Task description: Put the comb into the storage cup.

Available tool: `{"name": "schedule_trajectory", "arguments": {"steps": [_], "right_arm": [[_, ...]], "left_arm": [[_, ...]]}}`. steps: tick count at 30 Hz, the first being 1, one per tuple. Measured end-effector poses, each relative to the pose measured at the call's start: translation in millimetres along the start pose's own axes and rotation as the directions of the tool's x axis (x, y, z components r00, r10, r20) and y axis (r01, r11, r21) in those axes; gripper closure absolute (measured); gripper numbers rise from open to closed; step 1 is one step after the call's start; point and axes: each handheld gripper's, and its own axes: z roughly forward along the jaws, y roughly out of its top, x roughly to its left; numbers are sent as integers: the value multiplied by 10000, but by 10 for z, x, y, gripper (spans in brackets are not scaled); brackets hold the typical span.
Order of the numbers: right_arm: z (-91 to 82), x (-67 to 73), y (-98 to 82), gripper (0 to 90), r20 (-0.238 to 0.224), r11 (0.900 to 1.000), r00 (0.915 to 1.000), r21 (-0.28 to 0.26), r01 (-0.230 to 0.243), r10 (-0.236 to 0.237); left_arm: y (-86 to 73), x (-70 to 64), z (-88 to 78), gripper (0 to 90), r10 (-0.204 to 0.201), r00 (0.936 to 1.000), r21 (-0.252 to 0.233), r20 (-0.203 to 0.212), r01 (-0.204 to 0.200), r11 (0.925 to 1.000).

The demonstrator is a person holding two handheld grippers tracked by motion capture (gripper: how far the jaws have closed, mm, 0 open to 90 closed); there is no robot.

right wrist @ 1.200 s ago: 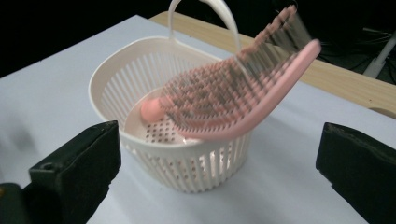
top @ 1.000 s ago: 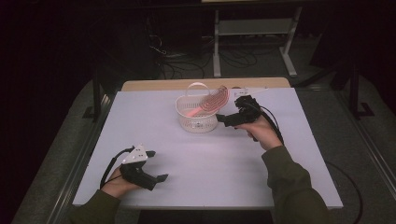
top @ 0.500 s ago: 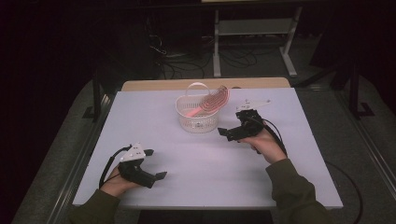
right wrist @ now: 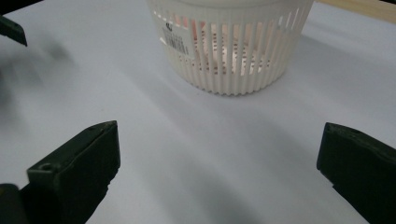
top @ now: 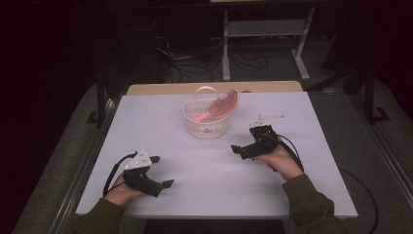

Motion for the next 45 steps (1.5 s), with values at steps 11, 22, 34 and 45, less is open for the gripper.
{"name": "schedule_trajectory", "arguments": {"steps": [11, 22, 34, 45], "right_arm": [[-91, 68, -198, 0, 74, 9999, 10000, 112, -31, 30], [-213, 141, -402, 0, 7, 9997, 10000, 224, 94, -94], [-358, 187, -651, 0, 82, 9997, 10000, 252, 11, -13], [-510, 163, -805, 0, 223, 9997, 9995, -30, -244, 245]], "left_arm": [[-5, 2, -1, 0, -39, 10000, -53, -21, 39, 10000], [-6, 3, -2, 0, -50, 10000, -73, -16, 49, 10000], [-3, -5, 0, 0, -17, 10000, -39, -17, 17, 10000], [2, -8, -8, 0, 34, 10000, -92, -34, -34, 10000]]}}
